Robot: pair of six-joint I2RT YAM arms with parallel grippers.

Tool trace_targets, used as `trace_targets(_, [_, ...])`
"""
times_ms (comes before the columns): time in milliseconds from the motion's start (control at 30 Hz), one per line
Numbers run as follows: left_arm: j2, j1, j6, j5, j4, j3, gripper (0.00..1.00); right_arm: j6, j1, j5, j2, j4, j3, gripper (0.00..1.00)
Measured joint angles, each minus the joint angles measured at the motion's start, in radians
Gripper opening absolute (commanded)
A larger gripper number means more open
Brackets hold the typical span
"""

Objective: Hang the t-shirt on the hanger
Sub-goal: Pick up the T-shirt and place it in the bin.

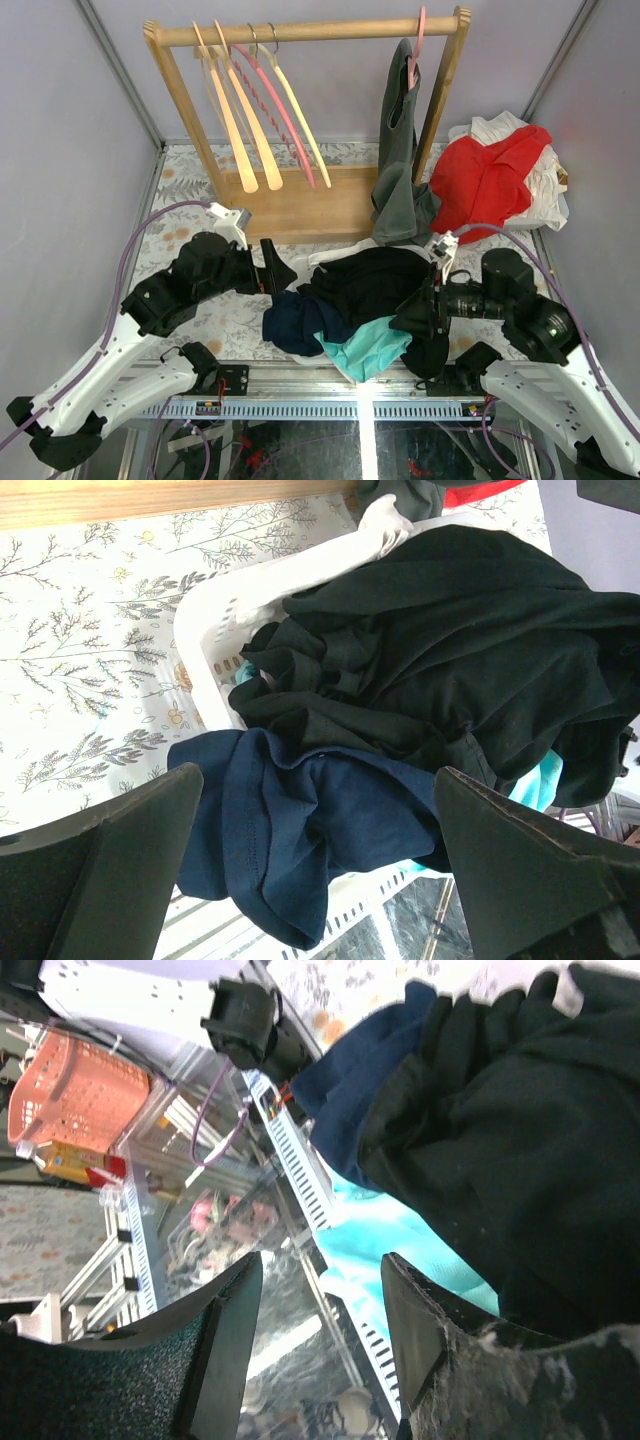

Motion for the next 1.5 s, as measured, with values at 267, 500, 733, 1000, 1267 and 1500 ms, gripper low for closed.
trace_targets(267, [0.006,-0.001,0.003,0.008,0.013,-0.007,0.99,-0.025,0.019,-0.033,0.090,0.009,-0.048,0.57])
trace_targets(500, [0.079,-0.252,0.015,0.032,0.025,-0.019,1.00,-0.025,0.091,0.047,0.134,0.045,-0.048,0.58])
trace_targets(733, [0.145,-0.606,-0.092,-0.157,-0.016,-0.014,0.97,-0.002,0.094,0.180,0.119,0.037,-0.048,0.57])
trace_targets(1000, [0.297,-0.702,-0.148,-0.352,-0.016,0.034,0.67,0.039,0.094,0.248,0.024,0.019,-0.061,0.57])
trace_targets(1267, [0.338,-0.700,-0.126,-0.460,0.052,0.035,0.46,0.060,0.094,0.270,-0.020,-0.010,-0.061,0.57])
trace_targets(1500, [0.386,-0.700,-0.093,-0.433,0.159,0.035,0.12,0.066,0.094,0.275,-0.048,-0.027,-0.061,0.57])
